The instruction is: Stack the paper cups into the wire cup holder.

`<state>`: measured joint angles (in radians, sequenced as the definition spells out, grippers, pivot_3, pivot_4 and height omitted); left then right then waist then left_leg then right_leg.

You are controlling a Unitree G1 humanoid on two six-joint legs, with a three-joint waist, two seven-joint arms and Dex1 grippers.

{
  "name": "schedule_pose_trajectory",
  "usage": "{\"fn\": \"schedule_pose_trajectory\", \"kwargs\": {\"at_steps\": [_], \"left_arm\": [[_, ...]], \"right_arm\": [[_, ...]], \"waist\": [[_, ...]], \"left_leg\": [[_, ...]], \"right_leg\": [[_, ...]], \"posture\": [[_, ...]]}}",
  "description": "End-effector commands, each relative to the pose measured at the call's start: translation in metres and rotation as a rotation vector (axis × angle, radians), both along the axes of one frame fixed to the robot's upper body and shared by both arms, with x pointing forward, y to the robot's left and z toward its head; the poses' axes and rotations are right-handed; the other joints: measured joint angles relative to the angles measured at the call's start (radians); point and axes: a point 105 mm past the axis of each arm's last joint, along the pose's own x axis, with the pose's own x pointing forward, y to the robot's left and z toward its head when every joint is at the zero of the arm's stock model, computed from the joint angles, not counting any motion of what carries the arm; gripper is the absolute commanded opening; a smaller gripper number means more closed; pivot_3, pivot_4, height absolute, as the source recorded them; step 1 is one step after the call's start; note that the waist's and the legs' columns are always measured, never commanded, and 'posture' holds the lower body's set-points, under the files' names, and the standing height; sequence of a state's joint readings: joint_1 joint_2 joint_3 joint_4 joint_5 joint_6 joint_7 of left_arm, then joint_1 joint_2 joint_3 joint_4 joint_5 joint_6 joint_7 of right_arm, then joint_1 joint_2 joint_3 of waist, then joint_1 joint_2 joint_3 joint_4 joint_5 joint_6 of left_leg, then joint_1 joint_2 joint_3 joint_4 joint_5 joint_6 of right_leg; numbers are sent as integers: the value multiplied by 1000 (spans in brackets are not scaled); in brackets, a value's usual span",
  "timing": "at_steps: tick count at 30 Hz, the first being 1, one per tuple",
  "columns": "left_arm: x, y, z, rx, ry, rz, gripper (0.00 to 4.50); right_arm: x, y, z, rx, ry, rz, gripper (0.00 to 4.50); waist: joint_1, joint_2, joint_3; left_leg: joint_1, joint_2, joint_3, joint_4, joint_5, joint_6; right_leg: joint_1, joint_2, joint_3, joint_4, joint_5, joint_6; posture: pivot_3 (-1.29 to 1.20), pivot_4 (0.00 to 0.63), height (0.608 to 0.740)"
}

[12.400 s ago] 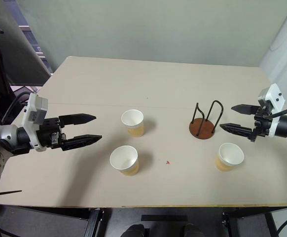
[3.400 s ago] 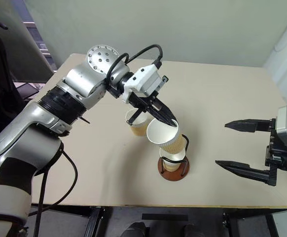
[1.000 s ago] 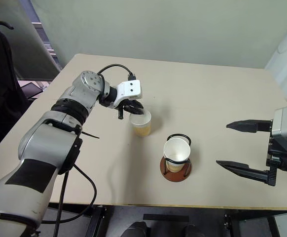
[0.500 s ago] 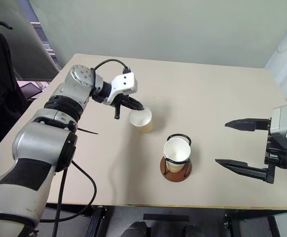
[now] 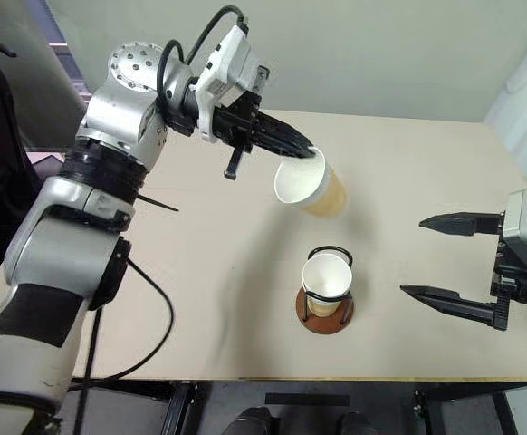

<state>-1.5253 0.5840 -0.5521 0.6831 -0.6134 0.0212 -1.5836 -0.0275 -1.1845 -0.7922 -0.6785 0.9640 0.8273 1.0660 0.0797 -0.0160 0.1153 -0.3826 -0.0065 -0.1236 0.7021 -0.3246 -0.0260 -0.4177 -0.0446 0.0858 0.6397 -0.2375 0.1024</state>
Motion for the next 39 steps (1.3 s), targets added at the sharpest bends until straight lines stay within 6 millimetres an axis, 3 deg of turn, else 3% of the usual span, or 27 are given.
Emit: {"fn": "schedule_pose_trajectory", "kwargs": {"at_steps": [1, 13, 25, 28, 33, 37, 38, 39], "left_arm": [[-19, -5, -7, 89, 0, -114, 27], [-25, -21, -31, 206, 2, -198, 27], [-21, -23, -51, 280, -23, -209, 27], [-20, -26, -50, 264, -13, -205, 615], [-18, -31, -50, 231, -7, -204, 2443], [-10, -36, -39, 156, -5, -164, 3878], [-8, -33, -36, 137, -5, -149, 4182], [-7, -29, -32, 113, -5, -134, 4182]], "right_arm": [[-9, 0, 10, -6, -42, 2, 4500], [-19, -2, 7, -6, -38, -40, 4500], [-18, 0, 5, -9, -43, -50, 4500], [-17, 0, 5, -10, -43, -49, 4500], [-16, 2, 4, -13, -39, -40, 4500], [-12, 4, 3, -11, -35, -21, 4500], [-10, 4, 2, -9, -34, -11, 4500], [-9, 5, 2, -8, -32, -2, 4500]], "waist": [[0, 1, 0], [0, 1, 0], [-1, 1, 0], [0, 1, 0], [0, 1, 0], [0, 1, 0], [-1, 1, 0], [-1, 1, 0]], "left_leg": [[0, 0, -1, 0, 0, 0], [0, -2, 0, 1, 0, 1], [0, -2, 1, 0, 0, 1], [-1, -2, 0, 0, 0, 1], [-1, -2, 1, 0, 0, 1], [-1, -2, 1, 1, 0, 1], [-1, -2, 1, 1, 0, 1], [-1, -2, 2, 1, 0, 1]], "right_leg": [[0, -2, 1, -3, 0, 0], [1, -9, 0, -2, 1, -3], [1, -8, 0, -3, 1, -2], [1, -9, 0, -3, 1, -2], [1, -9, 0, -3, 2, -2], [1, -8, 0, -3, 2, -2], [1, -8, -1, -3, 2, -2], [1, -8, -1, -3, 2, -2]], "posture": [[0, 150, 740], [0, 150, 740], [0, 150, 740], [0, 150, 740], [0, 150, 740], [0, 150, 740], [0, 150, 740], [0, 150, 740]]}}
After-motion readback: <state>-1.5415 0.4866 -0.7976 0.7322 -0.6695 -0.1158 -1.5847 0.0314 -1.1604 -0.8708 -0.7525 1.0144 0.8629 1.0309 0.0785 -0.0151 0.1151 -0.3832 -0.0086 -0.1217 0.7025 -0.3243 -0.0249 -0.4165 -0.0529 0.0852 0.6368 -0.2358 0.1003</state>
